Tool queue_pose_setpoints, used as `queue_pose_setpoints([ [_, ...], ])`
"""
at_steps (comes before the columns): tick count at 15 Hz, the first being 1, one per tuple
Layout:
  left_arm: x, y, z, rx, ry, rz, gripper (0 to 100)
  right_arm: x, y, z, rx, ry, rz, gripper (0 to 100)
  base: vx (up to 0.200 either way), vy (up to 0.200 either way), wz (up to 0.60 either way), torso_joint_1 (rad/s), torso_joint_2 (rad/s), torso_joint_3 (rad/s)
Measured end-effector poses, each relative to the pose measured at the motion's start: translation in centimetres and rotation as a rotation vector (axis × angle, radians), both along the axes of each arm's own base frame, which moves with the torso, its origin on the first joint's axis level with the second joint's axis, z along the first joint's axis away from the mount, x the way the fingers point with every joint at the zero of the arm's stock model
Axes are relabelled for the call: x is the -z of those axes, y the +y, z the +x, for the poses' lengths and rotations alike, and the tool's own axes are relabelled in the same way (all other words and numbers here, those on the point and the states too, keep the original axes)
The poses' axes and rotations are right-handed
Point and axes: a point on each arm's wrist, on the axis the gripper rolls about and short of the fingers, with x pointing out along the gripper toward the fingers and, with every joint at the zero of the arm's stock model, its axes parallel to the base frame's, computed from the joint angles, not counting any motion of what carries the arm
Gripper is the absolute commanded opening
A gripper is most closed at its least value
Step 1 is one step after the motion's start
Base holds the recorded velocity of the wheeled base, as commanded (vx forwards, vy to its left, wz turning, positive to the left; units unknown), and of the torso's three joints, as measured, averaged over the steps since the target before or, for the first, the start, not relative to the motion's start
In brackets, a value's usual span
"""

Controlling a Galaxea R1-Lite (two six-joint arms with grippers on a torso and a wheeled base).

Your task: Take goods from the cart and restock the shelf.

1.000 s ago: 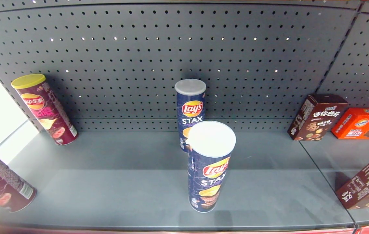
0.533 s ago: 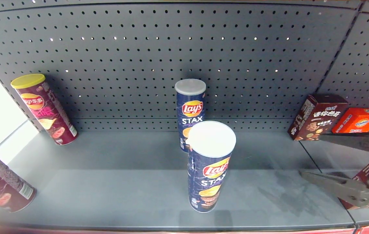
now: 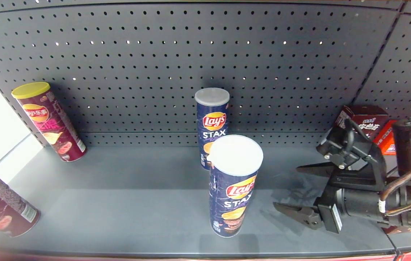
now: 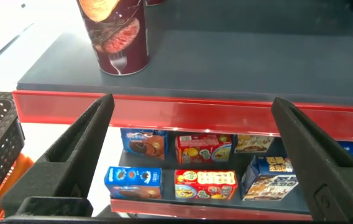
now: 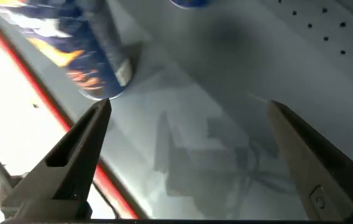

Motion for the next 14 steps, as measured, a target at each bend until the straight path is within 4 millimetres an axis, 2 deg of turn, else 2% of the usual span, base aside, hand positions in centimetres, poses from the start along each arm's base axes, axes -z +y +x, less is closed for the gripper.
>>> queue_pose_setpoints([
  [4,0.0,0.0,0.0,0.0,0.0,0.0,100,1.0,1.2,1.3,-0.004,0.029,-0.024,100,0.0,0.0,0.0,0.0,0.0,0.0],
  [14,0.0,0.0,0.0,0.001,0.0,0.001,100,1.4,3.8,3.7,-0.003,0.023,-0.035,100,0.0,0.0,0.0,0.0,0.0,0.0],
])
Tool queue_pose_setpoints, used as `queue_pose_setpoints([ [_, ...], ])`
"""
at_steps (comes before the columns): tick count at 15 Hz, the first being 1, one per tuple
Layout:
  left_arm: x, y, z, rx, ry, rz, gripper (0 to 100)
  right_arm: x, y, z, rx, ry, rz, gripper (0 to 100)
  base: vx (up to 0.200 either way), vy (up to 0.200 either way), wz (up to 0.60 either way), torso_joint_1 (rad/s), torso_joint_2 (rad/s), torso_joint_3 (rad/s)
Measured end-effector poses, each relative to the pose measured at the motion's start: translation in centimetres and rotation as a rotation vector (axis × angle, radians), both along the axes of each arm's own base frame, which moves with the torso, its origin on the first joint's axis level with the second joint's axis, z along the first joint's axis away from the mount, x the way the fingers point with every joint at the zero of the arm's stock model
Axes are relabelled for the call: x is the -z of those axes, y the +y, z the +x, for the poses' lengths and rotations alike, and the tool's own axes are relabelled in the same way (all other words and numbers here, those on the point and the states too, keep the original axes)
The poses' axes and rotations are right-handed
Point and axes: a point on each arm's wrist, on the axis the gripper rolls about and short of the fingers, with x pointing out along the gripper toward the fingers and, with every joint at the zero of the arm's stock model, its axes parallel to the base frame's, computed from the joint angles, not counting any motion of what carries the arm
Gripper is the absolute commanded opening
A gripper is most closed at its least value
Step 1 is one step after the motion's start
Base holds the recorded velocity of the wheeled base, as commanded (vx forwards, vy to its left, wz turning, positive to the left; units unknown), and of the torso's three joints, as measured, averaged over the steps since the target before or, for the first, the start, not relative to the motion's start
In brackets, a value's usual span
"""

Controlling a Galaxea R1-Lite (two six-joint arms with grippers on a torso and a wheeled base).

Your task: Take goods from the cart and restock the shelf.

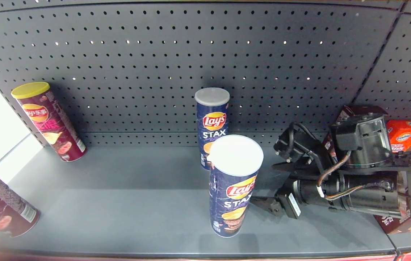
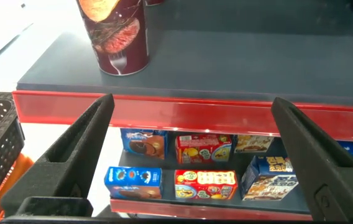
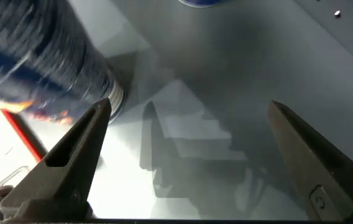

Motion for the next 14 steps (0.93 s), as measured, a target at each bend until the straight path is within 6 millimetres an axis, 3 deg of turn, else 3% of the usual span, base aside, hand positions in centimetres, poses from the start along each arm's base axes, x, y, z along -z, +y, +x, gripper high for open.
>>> queue_pose_setpoints([
  [10,0.0,0.0,0.0,-0.001,0.001,0.0,100,0.6,1.6,-0.7,-0.053,0.015,-0.016,100,0.0,0.0,0.0,0.0,0.0,0.0],
  [14,0.0,0.0,0.0,-0.001,0.001,-0.001,100,0.7,1.1,-0.5,-0.033,0.017,-0.019,100,0.0,0.0,0.0,0.0,0.0,0.0],
])
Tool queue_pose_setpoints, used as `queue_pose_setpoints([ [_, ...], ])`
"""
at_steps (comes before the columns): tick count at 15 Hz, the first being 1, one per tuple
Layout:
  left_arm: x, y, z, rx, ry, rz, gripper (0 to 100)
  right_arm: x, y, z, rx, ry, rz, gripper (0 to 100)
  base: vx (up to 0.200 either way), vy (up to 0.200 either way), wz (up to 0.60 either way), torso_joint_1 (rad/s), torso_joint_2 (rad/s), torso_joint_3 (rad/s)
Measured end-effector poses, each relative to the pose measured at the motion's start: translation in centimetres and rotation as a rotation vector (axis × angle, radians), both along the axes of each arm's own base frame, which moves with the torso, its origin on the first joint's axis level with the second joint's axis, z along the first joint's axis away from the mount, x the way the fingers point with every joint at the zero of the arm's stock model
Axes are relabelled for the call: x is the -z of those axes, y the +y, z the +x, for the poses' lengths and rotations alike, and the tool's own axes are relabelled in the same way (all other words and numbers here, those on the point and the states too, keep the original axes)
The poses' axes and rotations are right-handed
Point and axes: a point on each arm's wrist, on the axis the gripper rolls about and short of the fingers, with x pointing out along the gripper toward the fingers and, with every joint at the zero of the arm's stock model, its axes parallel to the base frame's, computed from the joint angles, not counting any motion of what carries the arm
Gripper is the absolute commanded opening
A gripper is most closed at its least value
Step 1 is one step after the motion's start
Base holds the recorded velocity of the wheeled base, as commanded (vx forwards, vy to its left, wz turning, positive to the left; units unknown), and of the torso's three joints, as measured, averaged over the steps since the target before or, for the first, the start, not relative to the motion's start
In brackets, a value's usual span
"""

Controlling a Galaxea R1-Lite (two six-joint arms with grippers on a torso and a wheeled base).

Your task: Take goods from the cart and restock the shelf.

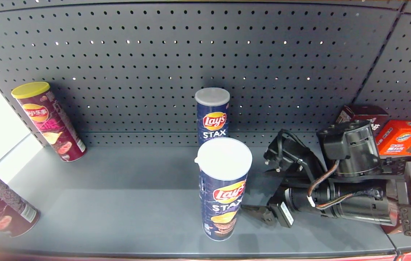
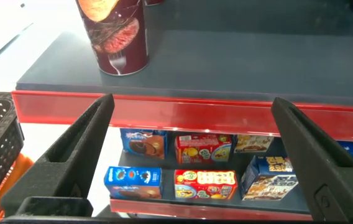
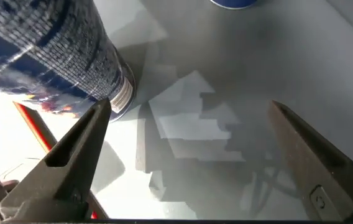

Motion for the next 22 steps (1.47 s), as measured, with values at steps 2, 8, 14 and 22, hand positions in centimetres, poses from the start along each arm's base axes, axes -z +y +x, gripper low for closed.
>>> queue_pose_setpoints([
  [2,0.0,0.0,0.0,0.0,0.0,0.0,100,-0.2,-0.4,0.8,0.028,-0.007,0.006,100,0.0,0.0,0.0,0.0,0.0,0.0],
  [8,0.0,0.0,0.0,0.001,0.0,0.001,100,-0.4,0.3,1.3,0.018,-0.011,0.012,100,0.0,0.0,0.0,0.0,0.0,0.0],
  [14,0.0,0.0,0.0,0.001,0.0,0.001,100,-0.2,0.9,0.4,-0.016,-0.005,0.008,100,0.0,0.0,0.0,0.0,0.0,0.0],
  [22,0.0,0.0,0.0,0.001,0.0,0.001,100,0.3,0.1,-0.9,-0.025,0.009,-0.005,100,0.0,0.0,0.0,0.0,0.0,0.0],
])
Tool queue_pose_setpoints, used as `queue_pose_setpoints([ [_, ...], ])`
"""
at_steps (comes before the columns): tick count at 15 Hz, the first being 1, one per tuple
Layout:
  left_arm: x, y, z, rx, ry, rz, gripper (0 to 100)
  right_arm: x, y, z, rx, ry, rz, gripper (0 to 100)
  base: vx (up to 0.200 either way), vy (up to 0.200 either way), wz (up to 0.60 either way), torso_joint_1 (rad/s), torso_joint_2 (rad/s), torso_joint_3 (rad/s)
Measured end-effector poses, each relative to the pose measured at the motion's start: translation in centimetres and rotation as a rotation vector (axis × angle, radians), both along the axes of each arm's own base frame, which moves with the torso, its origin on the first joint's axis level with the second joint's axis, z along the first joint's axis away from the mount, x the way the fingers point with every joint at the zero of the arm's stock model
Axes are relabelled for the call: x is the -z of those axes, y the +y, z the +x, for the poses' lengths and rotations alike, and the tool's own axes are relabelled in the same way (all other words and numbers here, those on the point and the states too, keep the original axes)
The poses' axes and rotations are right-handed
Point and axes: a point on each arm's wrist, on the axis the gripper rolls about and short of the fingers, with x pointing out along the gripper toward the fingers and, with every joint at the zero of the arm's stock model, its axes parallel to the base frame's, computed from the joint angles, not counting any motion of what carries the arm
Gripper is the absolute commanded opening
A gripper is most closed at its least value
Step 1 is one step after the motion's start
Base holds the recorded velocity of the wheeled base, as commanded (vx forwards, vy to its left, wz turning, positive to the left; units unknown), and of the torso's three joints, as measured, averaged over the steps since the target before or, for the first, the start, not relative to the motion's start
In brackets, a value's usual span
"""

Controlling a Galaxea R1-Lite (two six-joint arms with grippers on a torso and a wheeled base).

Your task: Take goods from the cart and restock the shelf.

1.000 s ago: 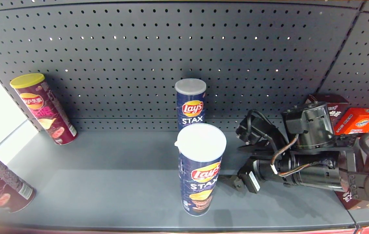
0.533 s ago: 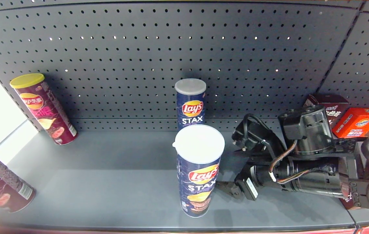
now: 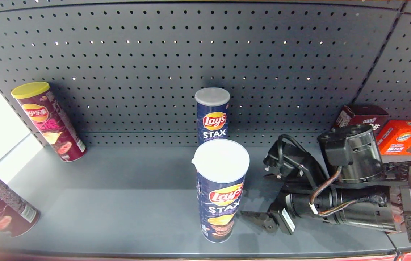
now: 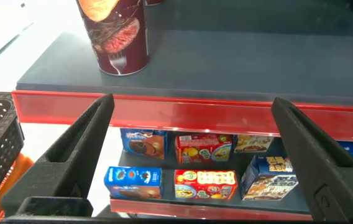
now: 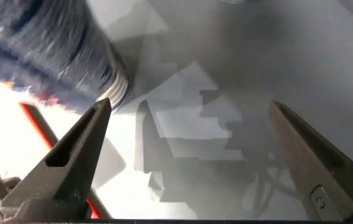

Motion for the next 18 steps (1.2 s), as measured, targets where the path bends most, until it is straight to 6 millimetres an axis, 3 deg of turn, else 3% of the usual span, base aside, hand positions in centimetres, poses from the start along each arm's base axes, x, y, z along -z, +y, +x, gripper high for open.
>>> queue_pose_setpoints([
  [9,0.0,0.0,0.0,-0.002,0.0,-0.001,100,-0.5,0.6,1.2,0.012,-0.014,0.012,100,0.0,0.0,0.0,0.0,0.0,0.0],
  [18,0.0,0.0,0.0,-0.002,0.0,-0.002,100,-0.1,1.4,0.5,-0.023,-0.005,0.003,100,0.0,0.0,0.0,0.0,0.0,0.0],
])
